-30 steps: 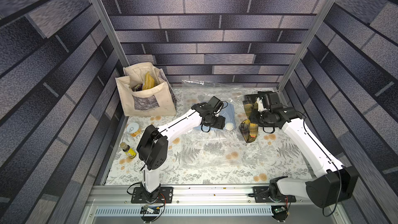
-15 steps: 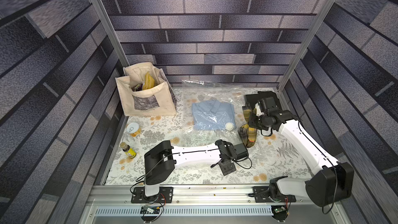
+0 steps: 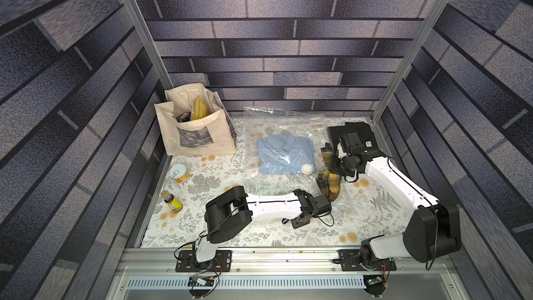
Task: Place the folded shirt into the vacuum bag
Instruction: Open the vacuum bag at the center of the board.
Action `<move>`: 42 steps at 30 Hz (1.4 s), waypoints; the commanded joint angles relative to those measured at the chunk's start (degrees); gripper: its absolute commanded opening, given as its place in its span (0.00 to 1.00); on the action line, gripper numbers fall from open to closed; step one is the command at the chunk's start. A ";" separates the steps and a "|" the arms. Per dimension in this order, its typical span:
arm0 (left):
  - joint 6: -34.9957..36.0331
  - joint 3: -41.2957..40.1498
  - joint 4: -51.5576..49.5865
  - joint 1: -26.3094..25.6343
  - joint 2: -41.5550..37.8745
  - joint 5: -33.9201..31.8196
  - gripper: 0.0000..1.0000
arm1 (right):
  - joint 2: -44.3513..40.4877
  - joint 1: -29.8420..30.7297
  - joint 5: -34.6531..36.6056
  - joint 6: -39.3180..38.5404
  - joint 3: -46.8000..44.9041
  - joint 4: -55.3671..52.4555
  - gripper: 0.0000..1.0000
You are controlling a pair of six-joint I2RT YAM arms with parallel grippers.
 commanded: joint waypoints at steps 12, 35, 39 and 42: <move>-3.16 -8.77 1.19 7.36 -8.91 0.91 0.46 | 6.22 -0.31 5.36 -4.67 4.93 0.55 0.00; -14.11 2.21 4.00 19.98 -10.83 20.85 0.06 | -10.65 2.12 -6.15 -7.27 13.88 -14.94 0.00; -14.91 6.17 3.34 21.95 -9.76 23.48 0.07 | -14.99 8.49 -6.89 -4.66 11.66 -16.69 0.00; -15.95 8.73 2.38 23.85 -8.47 25.43 0.07 | -16.71 15.51 -8.66 -2.02 10.32 -15.72 0.00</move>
